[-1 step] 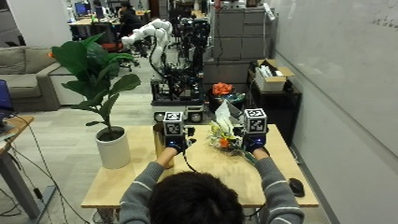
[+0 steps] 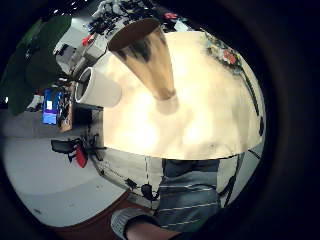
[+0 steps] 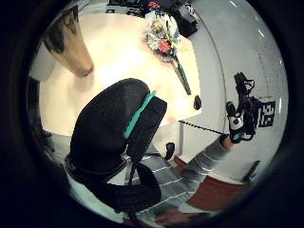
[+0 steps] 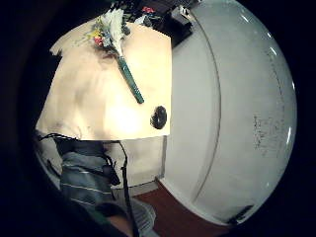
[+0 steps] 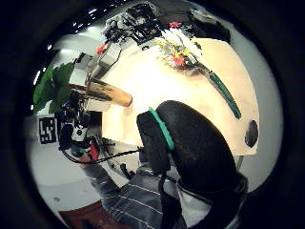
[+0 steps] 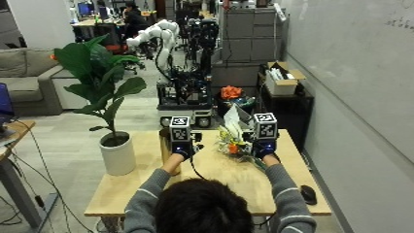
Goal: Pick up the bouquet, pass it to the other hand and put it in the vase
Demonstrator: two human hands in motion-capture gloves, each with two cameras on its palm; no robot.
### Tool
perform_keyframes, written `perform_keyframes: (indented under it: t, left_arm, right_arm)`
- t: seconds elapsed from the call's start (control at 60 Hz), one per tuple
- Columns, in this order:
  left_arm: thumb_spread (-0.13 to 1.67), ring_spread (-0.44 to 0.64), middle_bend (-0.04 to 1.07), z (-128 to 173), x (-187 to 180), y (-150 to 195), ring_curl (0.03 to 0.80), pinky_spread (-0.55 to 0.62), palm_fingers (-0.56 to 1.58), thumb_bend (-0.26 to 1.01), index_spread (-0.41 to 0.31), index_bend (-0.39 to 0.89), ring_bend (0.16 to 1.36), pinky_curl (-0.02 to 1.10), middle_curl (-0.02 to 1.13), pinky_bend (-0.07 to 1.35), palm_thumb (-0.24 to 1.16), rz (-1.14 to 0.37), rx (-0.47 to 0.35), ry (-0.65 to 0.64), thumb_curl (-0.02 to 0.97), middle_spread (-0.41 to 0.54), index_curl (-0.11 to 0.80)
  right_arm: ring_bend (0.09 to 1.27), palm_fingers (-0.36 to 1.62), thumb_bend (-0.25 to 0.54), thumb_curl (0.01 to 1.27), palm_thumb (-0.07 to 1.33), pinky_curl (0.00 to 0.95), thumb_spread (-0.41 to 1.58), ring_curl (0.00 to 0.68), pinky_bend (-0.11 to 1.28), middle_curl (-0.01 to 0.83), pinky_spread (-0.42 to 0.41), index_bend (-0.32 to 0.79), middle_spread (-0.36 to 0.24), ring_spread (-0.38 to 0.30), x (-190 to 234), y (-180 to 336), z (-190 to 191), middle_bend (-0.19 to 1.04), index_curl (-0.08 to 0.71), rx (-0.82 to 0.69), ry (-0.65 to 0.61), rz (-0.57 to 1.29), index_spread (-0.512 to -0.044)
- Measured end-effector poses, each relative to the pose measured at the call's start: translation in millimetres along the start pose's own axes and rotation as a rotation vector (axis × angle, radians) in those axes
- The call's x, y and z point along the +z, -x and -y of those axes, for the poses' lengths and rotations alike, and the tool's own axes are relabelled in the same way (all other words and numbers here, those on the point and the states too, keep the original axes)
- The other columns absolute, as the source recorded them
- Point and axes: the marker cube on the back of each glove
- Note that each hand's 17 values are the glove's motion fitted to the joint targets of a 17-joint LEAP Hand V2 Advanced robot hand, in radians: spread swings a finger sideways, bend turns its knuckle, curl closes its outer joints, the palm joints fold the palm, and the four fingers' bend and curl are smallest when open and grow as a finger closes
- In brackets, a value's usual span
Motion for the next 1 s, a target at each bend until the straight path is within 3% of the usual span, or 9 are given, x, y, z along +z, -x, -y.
perform_keyframes:
  t: [0.117,0.333,0.75,0.967,1.0]
  left_arm:
    - [0.79,0.29,0.20,3.3,5.7,7.4,0.168,0.29,0.22,0.04,0.052,0.09,0.55,0.18,0.12,0.45,0.12,-0.009,-0.008,-0.002,0.079,0.249,0.042]
    - [1.04,0.36,0.23,5.4,0.7,11.0,0.217,0.35,0.16,-0.01,0.063,0.11,0.62,0.24,0.21,0.48,0.12,-0.018,-0.009,0.010,0.153,0.297,0.098]
    - [1.11,0.39,0.24,15.0,-0.7,-5.1,0.248,0.37,0.12,-0.02,0.066,0.12,0.66,0.30,0.30,0.50,0.10,0.028,0.010,-0.002,0.226,0.312,0.168]
    - [1.11,0.39,0.23,12.6,6.9,-18.4,0.254,0.37,0.11,-0.02,0.066,0.12,0.67,0.31,0.32,0.51,0.10,0.065,0.041,-0.016,0.244,0.314,0.187]
    - [1.11,0.39,0.23,15.1,12.0,-19.5,0.255,0.37,0.11,-0.02,0.066,0.12,0.67,0.32,0.32,0.51,0.10,0.069,0.052,-0.018,0.246,0.314,0.189]
  right_arm:
    - [0.37,0.22,0.163,0.09,0.30,0.176,0.84,0.131,0.42,0.133,0.167,0.11,-0.007,0.064,-0.1,5.2,-2.2,0.26,0.070,-0.013,0.012,0.006,-0.293]
    - [0.41,0.19,0.107,0.14,0.31,0.245,1.12,0.187,0.45,0.215,0.204,0.14,-0.012,0.082,-7.0,6.5,-4.7,0.26,0.123,-0.021,-0.003,-0.001,-0.368]
    - [0.41,0.19,0.002,0.20,0.35,0.299,1.22,0.237,0.44,0.297,0.213,0.14,-0.044,0.082,-22.5,-21.8,17.2,0.25,0.188,0.078,-0.011,0.009,-0.401]
    - [0.49,0.12,-0.018,0.22,0.34,0.341,1.22,0.281,0.52,0.314,0.214,0.05,-0.048,0.084,-6.8,-63.2,54.1,0.22,0.149,0.181,-0.041,0.275,-0.406]
    - [0.50,0.10,-0.018,0.22,0.34,0.346,1.22,0.284,0.53,0.318,0.214,0.05,-0.045,0.084,0.0,-68.8,53.6,0.22,0.138,0.223,0.010,0.295,-0.410]
